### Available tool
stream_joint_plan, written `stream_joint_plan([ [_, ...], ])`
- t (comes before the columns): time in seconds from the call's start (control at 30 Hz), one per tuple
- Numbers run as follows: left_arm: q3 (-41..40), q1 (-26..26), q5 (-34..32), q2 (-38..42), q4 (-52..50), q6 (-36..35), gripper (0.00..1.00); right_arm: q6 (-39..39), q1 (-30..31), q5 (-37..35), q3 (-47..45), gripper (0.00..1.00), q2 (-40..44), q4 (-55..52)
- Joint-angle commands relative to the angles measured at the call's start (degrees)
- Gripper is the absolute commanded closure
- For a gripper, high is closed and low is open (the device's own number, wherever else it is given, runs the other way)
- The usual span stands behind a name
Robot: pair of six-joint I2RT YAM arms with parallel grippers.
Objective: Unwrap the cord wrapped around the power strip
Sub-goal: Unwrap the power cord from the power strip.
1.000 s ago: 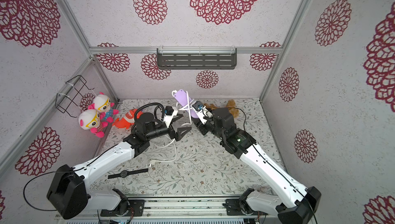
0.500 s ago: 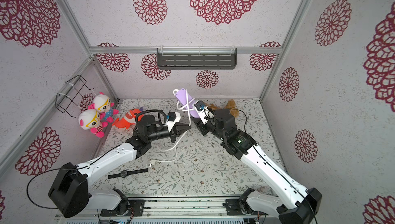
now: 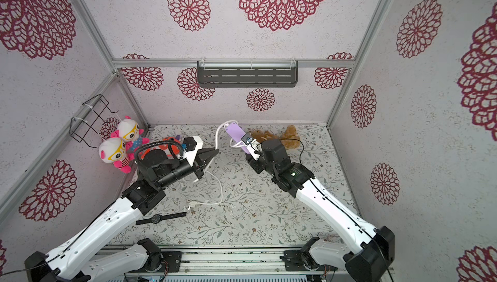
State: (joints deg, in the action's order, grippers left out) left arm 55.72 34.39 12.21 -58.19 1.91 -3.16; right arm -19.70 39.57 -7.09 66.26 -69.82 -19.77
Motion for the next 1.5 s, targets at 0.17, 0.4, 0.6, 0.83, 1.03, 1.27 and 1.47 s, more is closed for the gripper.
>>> stream_joint_plan([
  [0.17,8.8,-13.6,-13.7,-4.2,-10.6,3.3,1.00,-9.3,0.0,18.3,-1.2,1.00,6.0,-12.0],
  [0.4,5.0,-19.2,-3.0,-10.2,-13.7,7.3,1.00,-4.7,-0.4,14.0,-5.5,1.00,16.3,4.6],
  [0.6,-1.4,-19.2,6.5,-10.7,-14.2,11.0,1.00,0.6,-2.0,10.2,-6.4,1.00,16.4,17.4],
  [0.83,-4.5,-19.1,14.9,-12.4,-20.4,8.1,0.61,-1.3,-2.4,1.0,-2.3,1.00,8.8,18.0],
  [1.03,-3.4,-19.2,2.4,-8.2,-24.4,4.3,0.15,-4.6,-2.3,3.0,1.5,1.00,6.5,12.9],
  [1.27,4.8,-18.6,-11.5,-7.8,-34.9,-1.4,0.12,-7.2,-2.3,-4.1,6.3,1.00,4.8,7.7],
  [1.47,1.6,-7.1,5.2,-6.7,-9.3,-0.3,0.15,-2.2,-2.1,7.4,7.2,1.00,5.0,6.6],
])
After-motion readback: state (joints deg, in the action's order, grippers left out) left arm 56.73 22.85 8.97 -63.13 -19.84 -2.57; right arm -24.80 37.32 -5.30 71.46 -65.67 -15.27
